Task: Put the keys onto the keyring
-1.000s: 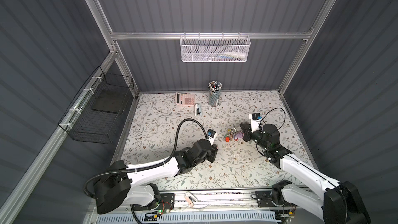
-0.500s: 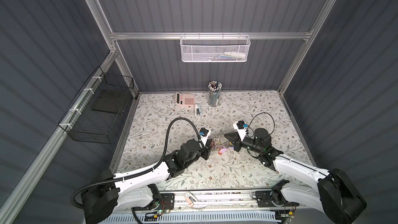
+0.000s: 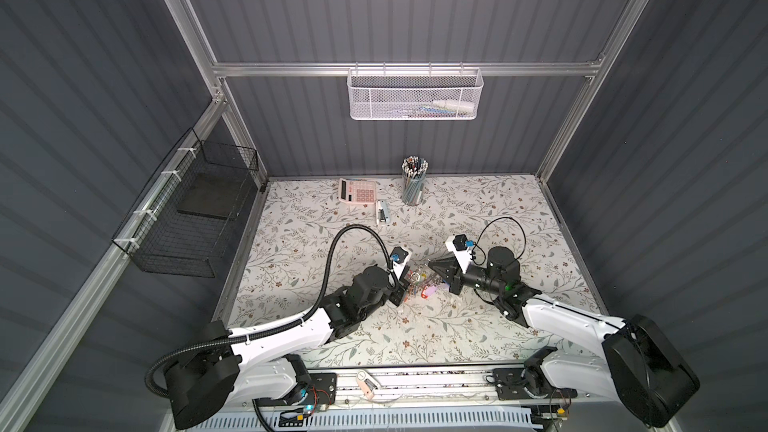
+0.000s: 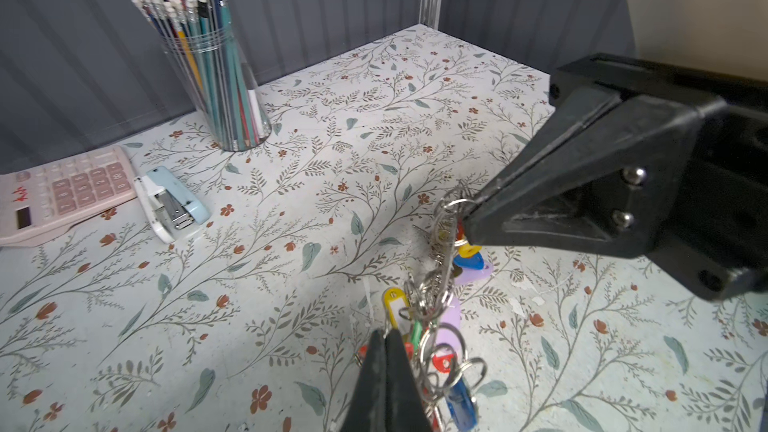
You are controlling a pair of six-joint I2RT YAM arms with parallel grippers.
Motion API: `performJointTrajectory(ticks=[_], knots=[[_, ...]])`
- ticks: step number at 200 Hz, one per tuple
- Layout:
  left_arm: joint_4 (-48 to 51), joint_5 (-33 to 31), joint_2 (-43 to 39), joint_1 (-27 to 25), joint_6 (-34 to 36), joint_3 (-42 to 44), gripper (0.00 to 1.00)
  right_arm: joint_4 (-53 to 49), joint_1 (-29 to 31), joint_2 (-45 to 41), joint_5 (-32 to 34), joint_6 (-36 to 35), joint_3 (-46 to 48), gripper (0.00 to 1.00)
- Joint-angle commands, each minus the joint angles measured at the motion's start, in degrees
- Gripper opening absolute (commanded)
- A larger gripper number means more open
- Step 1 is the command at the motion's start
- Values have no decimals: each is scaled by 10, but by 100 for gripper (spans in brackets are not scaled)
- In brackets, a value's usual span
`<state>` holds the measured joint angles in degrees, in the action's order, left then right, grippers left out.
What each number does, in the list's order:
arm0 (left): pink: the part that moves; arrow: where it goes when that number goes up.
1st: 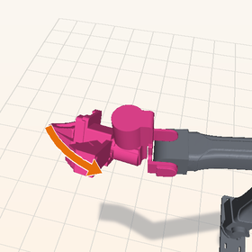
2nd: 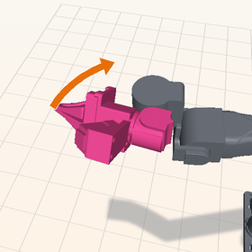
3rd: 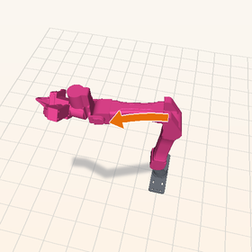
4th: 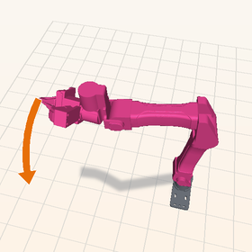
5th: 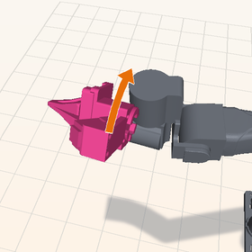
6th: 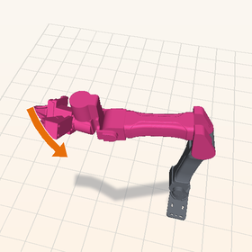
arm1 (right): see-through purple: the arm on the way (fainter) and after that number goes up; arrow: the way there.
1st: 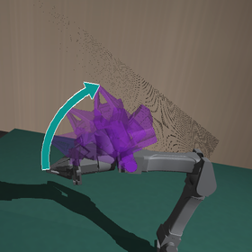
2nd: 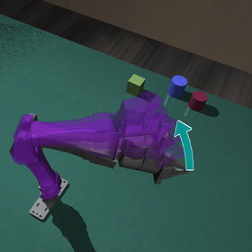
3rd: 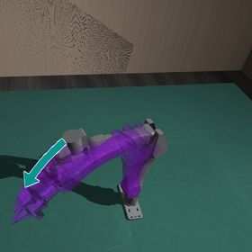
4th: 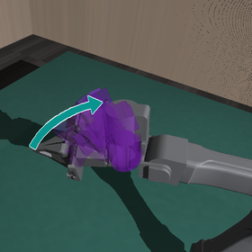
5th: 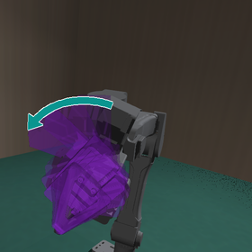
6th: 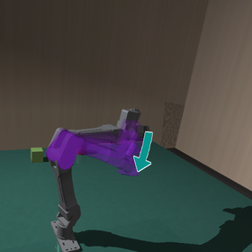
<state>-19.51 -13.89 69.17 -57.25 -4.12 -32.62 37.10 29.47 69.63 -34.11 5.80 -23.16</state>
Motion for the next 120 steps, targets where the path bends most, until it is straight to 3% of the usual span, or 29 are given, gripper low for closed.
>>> performJointTrajectory(ticks=[1, 70, 120], knots=[[-24, 42, 19, 7, 18, -28, 0, 42, 4, 1, -16, 3, -14, 0], [-79, 111, 66, 26, -3, -40, 0, 35, 5, 4, -17, 2, -15, 0], [-120, 97, 70, 34, -30, -25, 0, 31, 5, 8, -15, 3, -19, 0]])
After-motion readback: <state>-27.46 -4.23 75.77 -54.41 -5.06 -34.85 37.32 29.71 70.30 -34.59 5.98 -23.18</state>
